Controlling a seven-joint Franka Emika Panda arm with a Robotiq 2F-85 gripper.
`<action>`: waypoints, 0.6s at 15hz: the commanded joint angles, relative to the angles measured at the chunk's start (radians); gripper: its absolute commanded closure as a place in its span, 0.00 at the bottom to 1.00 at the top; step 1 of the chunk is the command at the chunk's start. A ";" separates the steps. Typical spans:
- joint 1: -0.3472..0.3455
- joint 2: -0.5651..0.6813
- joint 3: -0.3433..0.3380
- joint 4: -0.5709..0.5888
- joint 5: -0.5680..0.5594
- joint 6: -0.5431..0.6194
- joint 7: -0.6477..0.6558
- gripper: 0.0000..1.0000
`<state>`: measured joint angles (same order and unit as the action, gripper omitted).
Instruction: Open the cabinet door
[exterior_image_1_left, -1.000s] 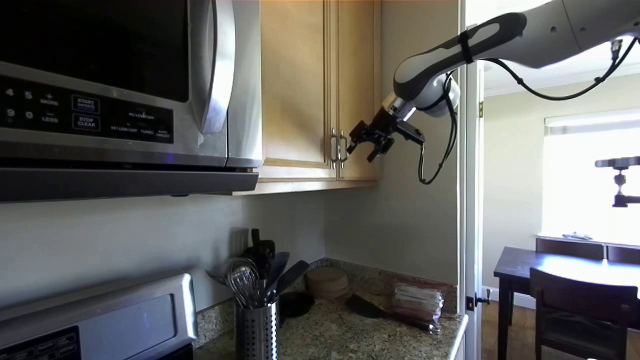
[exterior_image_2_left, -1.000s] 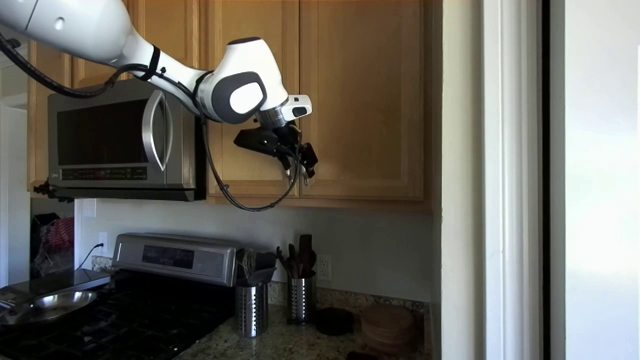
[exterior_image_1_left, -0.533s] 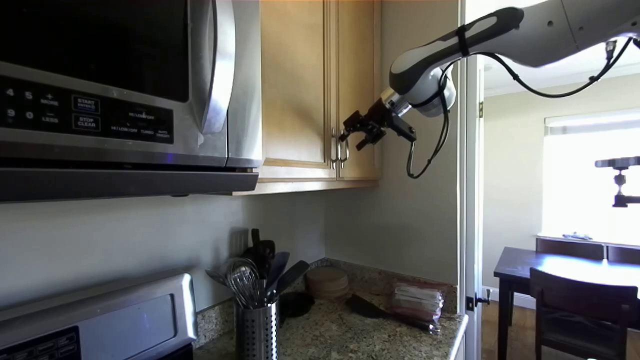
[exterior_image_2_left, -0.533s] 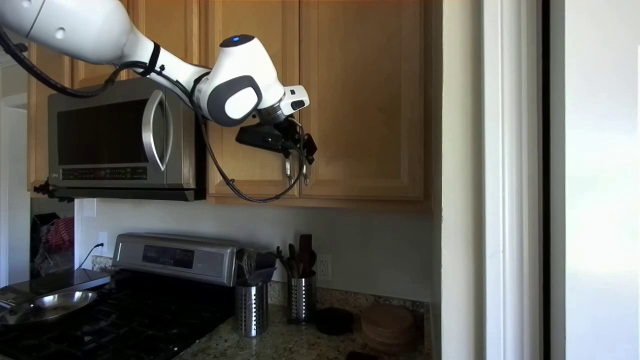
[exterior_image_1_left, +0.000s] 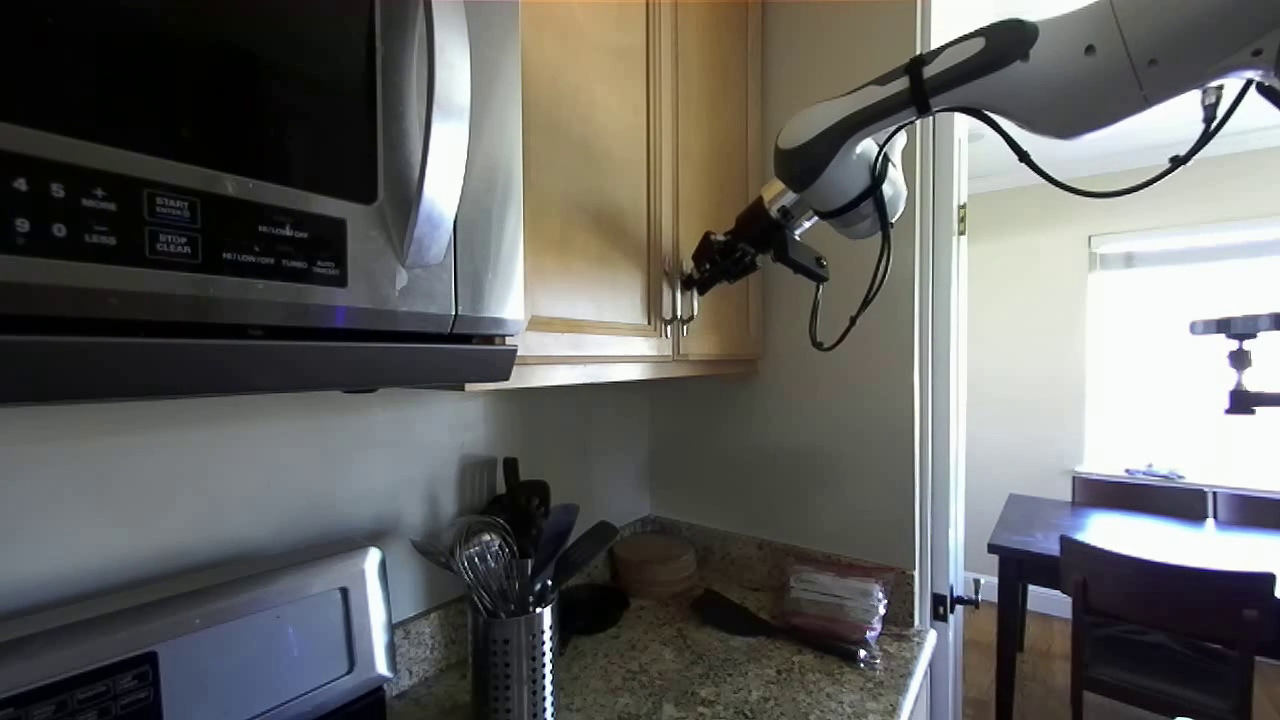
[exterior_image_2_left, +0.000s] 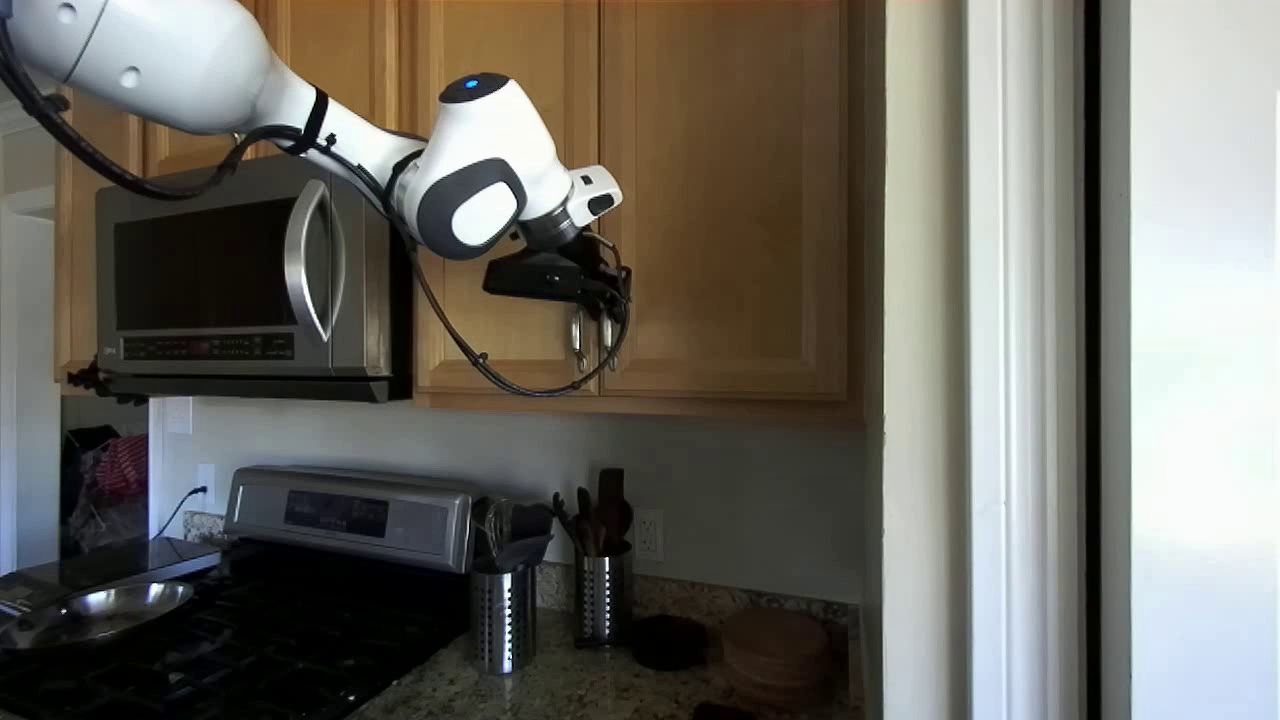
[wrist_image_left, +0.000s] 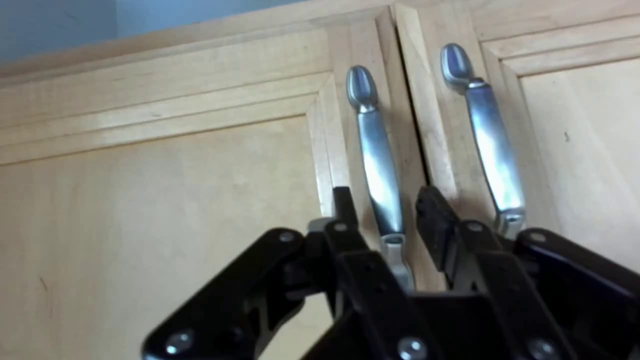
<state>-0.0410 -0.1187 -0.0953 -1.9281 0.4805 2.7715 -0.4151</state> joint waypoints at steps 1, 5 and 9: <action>-0.006 0.034 -0.011 0.016 -0.001 0.040 -0.043 0.93; 0.003 0.036 -0.010 0.019 0.030 0.034 -0.096 0.90; -0.017 0.032 -0.004 0.001 -0.044 0.025 -0.056 0.91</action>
<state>-0.0395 -0.1049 -0.0933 -1.9256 0.4783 2.7821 -0.4918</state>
